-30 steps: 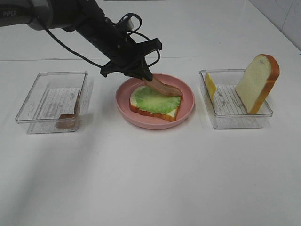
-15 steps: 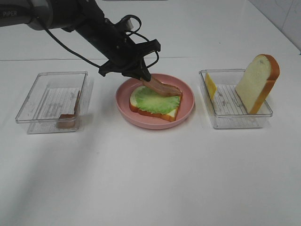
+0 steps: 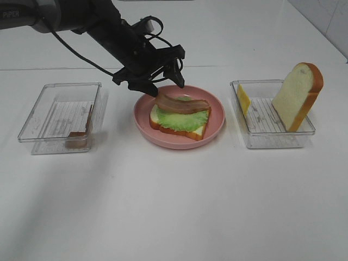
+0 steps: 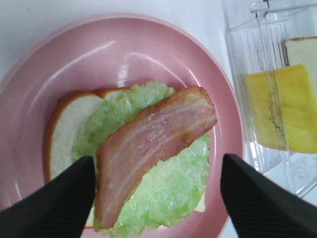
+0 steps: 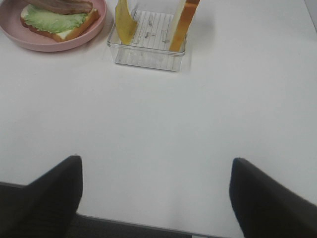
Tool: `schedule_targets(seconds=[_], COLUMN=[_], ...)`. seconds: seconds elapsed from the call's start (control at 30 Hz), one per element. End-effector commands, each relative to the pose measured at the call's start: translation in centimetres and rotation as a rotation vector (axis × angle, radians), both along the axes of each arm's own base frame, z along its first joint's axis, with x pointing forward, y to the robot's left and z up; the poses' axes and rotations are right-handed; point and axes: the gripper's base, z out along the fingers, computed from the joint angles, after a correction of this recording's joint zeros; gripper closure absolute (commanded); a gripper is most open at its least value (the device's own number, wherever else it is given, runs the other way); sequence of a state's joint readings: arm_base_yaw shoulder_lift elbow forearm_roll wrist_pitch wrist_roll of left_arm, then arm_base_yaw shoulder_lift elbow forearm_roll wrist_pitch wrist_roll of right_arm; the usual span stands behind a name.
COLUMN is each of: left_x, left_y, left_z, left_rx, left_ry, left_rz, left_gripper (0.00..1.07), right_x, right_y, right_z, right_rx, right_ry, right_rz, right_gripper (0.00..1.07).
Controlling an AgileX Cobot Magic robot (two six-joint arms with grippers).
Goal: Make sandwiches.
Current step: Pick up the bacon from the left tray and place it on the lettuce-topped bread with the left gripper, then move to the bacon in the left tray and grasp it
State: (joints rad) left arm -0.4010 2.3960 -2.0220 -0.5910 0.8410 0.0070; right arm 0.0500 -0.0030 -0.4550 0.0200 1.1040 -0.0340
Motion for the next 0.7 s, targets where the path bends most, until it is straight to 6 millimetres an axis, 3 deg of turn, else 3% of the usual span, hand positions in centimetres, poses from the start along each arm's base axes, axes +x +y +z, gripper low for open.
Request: schedule_targets(seconds=[0.03,0.1,0.37,0.43,0.7], left_x=[0.0,0.1,0.3,0.1,-0.5], left_y=[-0.1,0.0,0.7,1.5,2.8], left_z=[0.6,1.5,4.5,6.2,7.9], left_rx=[0.022,0.061,0.177,0.291,0.413], left_ry=[-0.008,-0.018,-0.035,-0.031,-0.013], left_rz=[-0.024,-0.047,-0.041,-0.060,-0.070], left_gripper=[0.28,0.18,0.18,0.18,0.18], right_x=[-0.4,-0.4,-0.4,-0.4,-0.4], right_y=[0.0,0.0,0.0,0.0,0.0], right_z=[-0.1,-0.1,-0.1,-0.1,-0.1], right_rx=[0.000,0.000,0.000,0.000,0.000], right_ry=[-0.035,-0.035,-0.035,-0.035,-0.035], right_rz=[0.005,0.005,0.005,0.005,0.005], right_gripper=[0.27,0.27,0.27,0.27,0.27])
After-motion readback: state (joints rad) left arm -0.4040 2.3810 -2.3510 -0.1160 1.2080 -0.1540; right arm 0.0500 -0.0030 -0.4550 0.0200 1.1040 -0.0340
